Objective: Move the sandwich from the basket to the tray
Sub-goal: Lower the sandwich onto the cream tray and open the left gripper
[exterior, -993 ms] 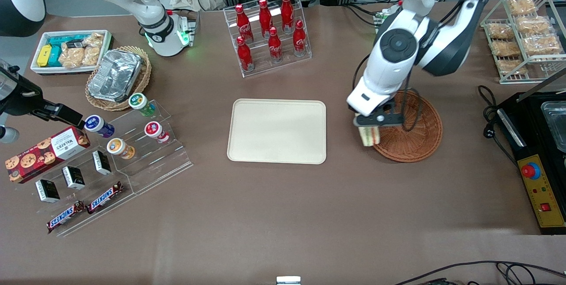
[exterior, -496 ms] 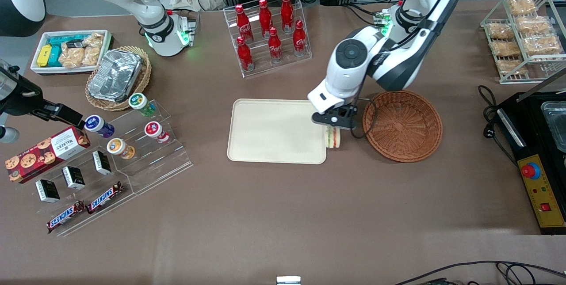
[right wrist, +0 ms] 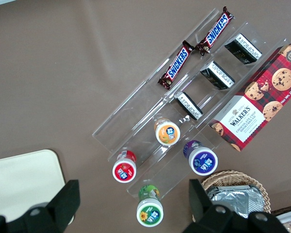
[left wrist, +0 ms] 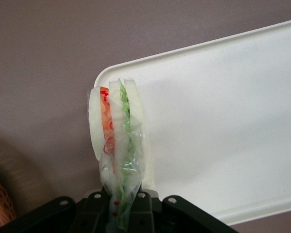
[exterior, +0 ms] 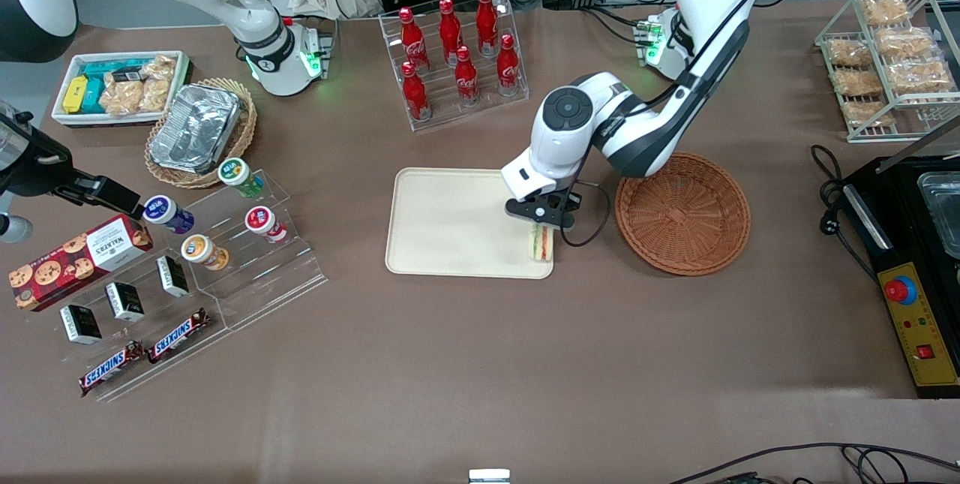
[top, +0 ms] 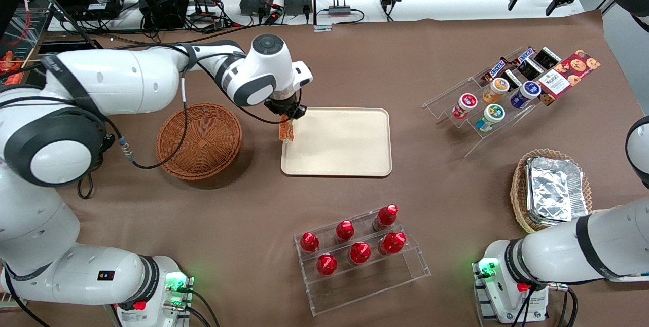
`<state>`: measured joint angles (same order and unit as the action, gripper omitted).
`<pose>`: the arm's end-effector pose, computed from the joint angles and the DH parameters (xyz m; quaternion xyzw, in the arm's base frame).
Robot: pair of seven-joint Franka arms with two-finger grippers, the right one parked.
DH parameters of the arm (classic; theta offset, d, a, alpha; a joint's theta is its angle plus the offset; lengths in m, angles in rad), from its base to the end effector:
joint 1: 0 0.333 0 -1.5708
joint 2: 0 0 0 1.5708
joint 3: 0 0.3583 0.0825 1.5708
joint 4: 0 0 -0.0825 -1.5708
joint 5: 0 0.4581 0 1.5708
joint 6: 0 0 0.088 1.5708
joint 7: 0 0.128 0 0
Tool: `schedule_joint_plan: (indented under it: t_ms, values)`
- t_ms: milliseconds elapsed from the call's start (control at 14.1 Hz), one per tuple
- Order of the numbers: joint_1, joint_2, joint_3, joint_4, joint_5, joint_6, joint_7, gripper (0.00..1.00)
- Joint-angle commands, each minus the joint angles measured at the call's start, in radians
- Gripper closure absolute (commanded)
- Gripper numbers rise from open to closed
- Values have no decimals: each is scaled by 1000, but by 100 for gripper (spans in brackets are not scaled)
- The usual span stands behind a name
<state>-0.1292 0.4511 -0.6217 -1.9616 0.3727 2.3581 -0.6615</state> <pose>0.5182 -0.4518 0.2534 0.9887 -0.1475 0.0243 0.0129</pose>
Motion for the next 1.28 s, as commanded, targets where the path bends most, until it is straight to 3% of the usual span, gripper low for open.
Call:
schedule_joint_plan:
  t_ms: [0,780,851,922,993,1206]
  values:
    - [-82,18,74,21,41,42,-62,100]
    - [-121,81,106,21,41,141,-66,98]
    - [-122,81,108,21,41,141,-66,68]
    - [-121,80,108,21,41,141,-64,19]
    - [-119,74,108,21,41,141,-64,1]
    - [-92,32,108,17,43,130,-121,1]
